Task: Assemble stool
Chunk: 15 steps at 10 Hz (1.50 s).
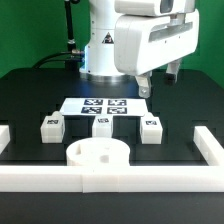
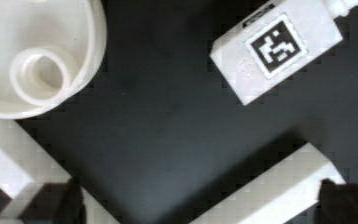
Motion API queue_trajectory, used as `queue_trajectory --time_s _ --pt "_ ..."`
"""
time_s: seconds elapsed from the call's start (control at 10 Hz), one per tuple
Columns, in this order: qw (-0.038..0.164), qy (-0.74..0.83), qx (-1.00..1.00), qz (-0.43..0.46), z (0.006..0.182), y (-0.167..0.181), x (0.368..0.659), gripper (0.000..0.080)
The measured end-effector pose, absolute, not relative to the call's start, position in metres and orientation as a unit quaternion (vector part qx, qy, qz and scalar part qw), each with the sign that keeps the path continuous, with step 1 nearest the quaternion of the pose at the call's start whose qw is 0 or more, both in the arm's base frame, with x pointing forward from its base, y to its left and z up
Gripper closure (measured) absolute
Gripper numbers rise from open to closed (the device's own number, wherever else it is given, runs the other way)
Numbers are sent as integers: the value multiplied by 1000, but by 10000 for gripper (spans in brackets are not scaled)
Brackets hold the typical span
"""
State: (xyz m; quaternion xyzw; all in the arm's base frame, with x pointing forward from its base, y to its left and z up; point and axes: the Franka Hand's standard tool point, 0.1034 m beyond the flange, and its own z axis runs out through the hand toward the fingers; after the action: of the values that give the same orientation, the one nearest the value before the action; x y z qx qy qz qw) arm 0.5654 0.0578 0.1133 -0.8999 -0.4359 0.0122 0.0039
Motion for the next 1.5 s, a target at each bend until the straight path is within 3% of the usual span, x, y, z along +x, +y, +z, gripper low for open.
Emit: queue_trajectory --time_s 0.5,1.0,1.5 --pt "4 -436 -900 13 113 58 565 150" --pt "11 -468 -884 15 70 14 571 150" --pt "14 -475 -879 18 64 6 572 150"
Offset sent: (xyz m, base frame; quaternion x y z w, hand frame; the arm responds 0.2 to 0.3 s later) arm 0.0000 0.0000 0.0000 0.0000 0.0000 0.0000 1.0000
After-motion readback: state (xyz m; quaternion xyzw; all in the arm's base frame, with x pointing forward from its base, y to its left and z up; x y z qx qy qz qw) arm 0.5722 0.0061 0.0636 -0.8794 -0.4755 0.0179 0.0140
